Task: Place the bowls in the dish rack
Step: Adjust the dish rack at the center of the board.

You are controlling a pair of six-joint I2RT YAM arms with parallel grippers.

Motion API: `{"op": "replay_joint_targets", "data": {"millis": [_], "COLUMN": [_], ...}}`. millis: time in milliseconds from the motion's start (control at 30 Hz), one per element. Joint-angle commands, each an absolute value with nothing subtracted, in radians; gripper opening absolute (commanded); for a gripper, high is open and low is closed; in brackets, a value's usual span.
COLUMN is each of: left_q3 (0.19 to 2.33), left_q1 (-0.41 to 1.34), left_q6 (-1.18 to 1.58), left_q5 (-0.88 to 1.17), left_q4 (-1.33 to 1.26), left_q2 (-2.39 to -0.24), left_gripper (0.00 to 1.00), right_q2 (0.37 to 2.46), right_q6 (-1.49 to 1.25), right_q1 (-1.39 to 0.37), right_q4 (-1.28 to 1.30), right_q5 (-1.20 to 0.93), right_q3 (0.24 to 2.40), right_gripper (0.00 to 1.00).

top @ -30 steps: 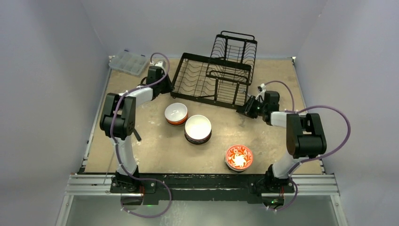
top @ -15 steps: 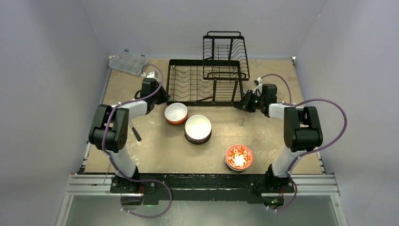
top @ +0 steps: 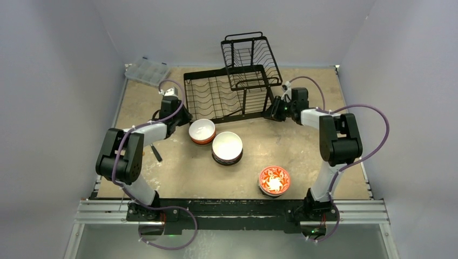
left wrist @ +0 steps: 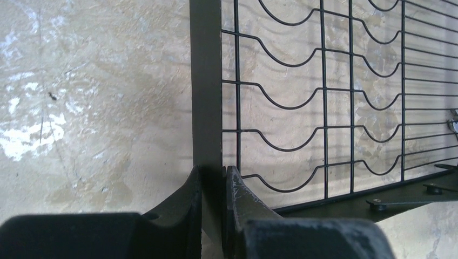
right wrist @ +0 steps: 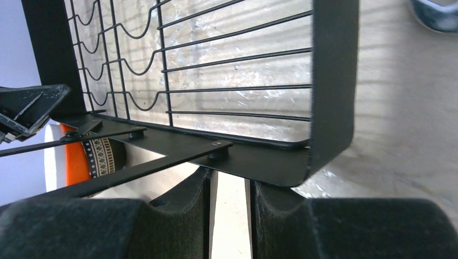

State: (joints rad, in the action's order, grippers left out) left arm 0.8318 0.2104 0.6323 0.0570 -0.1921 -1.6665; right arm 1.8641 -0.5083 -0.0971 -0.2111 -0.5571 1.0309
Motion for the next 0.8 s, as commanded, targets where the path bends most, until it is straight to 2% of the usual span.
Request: {"op": "replay_joint_targets", "data": {"millis": [0, 533, 667, 700, 767], "left_q3": [0.777, 0.644, 0.653, 0.667, 0.701], "left_q1": [0.273, 0.303, 0.305, 0.305, 0.304], "left_q6": [0.691, 0.718, 0.692, 0.678, 0.652], "left_q5": [0.332, 0.308, 0.275, 0.252, 0.199], "left_q4": [-0.167, -0.142, -0.099, -0.071, -0.007], "left_q2": [-1.564, -1.418, -1.392, -1.383, -1.366], "left_gripper": [0.00, 0.00, 0.00, 0.11, 0.37], "right_q2": [1.880, 1.931, 1.915, 1.905, 1.870], "right_q6": [-0.494, -0.474, -0.452, -0.444, -0.429], "right_q1": [-0.136, -0.172, -0.172, -0.172, -0.172], "right_q4": [-0.260, -0.229, -0.215, -0.211, -0.210], "right_q5": [-0.527, -0.528, -0.520, -0.515, -0.495], "right_q3": [1.120, 1.184, 1.172, 1.164, 1.138], "right_gripper": [0.28, 0.31, 0.39, 0.43, 0.54]}}
